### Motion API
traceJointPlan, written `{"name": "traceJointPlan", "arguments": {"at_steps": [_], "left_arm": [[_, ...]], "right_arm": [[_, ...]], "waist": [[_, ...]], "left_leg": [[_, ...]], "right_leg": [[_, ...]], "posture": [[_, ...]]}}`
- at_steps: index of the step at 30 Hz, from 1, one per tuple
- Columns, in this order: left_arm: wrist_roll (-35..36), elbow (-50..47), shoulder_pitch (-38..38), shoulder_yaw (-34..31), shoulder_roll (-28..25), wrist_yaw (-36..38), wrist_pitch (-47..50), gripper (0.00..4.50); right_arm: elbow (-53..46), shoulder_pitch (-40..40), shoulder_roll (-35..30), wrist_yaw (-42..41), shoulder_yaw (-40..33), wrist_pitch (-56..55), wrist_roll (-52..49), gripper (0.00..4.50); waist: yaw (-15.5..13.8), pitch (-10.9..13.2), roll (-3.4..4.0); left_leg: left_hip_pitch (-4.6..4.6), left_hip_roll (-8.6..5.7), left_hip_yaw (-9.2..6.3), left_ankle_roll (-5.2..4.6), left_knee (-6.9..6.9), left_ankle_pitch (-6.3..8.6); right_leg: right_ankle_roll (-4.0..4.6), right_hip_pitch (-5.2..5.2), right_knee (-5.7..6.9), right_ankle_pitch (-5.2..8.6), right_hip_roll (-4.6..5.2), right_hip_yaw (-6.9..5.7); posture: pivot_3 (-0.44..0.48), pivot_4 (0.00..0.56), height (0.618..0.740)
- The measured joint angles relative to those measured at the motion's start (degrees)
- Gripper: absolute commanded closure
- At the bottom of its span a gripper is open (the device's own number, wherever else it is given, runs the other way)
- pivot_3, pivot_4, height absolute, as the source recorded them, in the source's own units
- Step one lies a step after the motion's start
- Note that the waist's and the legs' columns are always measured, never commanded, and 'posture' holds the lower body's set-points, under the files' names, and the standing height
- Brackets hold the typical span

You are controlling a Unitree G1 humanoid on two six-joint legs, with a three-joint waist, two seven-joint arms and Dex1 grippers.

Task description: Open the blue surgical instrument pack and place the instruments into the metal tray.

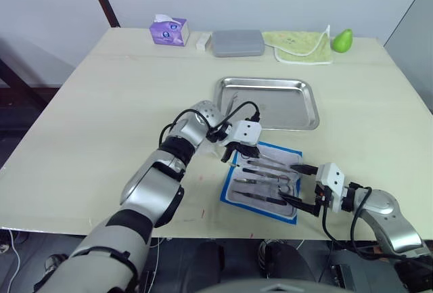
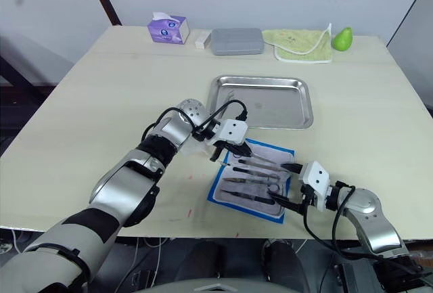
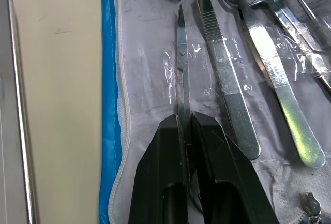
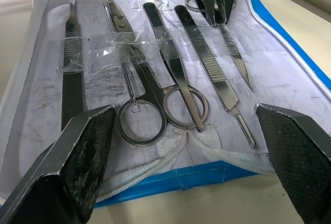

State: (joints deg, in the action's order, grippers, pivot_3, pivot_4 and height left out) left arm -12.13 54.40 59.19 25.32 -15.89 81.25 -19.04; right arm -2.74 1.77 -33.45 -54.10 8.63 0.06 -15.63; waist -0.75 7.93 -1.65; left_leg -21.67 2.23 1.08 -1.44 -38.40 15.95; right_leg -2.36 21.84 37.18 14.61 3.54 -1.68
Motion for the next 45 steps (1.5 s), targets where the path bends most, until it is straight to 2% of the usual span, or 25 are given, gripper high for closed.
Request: {"name": "traceJointPlan", "arguments": {"at_steps": [9, 22, 32, 42, 43, 45], "left_arm": [[-0.50, -2.73, -0.21, 0.15, -0.42, 0.52, 3.26, 4.46], [-3.56, -15.69, -0.12, 3.48, -2.23, 4.81, 21.54, 4.46], [-3.97, -17.53, 1.63, 5.00, -2.88, 6.22, 25.91, 4.46], [-3.92, -17.90, 1.74, 5.12, -6.08, 7.28, 26.05, 4.46], [-3.91, -18.37, 1.73, 5.12, -7.12, 7.37, 25.95, 4.46], [-3.76, -20.21, 1.72, 4.52, -12.45, 7.59, 25.12, 4.46]], "right_arm": [[0.08, -0.30, 0.11, 0.01, 0.24, 0.04, 0.24, 0.00], [0.22, -2.78, 0.22, 0.12, 2.22, 1.71, 1.17, 0.00], [0.19, -3.02, 0.26, 0.15, 2.43, 1.83, 1.26, 0.00], [0.22, -3.43, 0.32, 0.10, 2.73, 2.07, 1.48, 0.00], [0.28, -3.60, 0.33, 0.05, 2.84, 2.07, 1.49, 0.00], [0.36, -3.73, 0.33, -0.07, 2.95, 2.08, 1.55, 0.00]], "waist": [[0.08, -0.02, -0.01], [1.51, -0.02, -0.02], [1.59, -0.01, -0.03], [1.66, -0.01, -0.03], [1.72, -0.01, -0.03], [1.74, 0.00, -0.03]], "left_leg": [[0.01, 0.00, -0.01, 0.00, 0.00, 0.00], [0.03, 0.13, -0.10, 0.00, 0.01, 0.00], [0.04, 0.17, -0.09, 0.00, 0.02, 0.00], [0.06, 0.28, -0.04, 0.00, 0.02, 0.00], [0.06, 0.30, -0.03, 0.00, 0.02, 0.00], [0.08, 0.35, -0.01, 0.00, 0.02, 0.00]], "right_leg": [[0.00, -0.02, 0.00, 0.00, -0.01, -0.01], [0.05, -0.01, 0.00, 0.02, -0.21, 0.03], [0.05, 0.01, 0.00, 0.02, -0.26, 0.07], [0.08, 0.02, -0.01, 0.02, -0.43, 0.22], [0.09, 0.04, -0.01, 0.02, -0.44, 0.24], [0.11, 0.05, 0.00, 0.02, -0.49, 0.28]], "posture": [[0.000, 0.150, 0.736], [0.000, 0.150, 0.736], [0.000, 0.150, 0.736], [0.000, 0.150, 0.736], [0.000, 0.150, 0.736], [0.000, 0.150, 0.736]]}}
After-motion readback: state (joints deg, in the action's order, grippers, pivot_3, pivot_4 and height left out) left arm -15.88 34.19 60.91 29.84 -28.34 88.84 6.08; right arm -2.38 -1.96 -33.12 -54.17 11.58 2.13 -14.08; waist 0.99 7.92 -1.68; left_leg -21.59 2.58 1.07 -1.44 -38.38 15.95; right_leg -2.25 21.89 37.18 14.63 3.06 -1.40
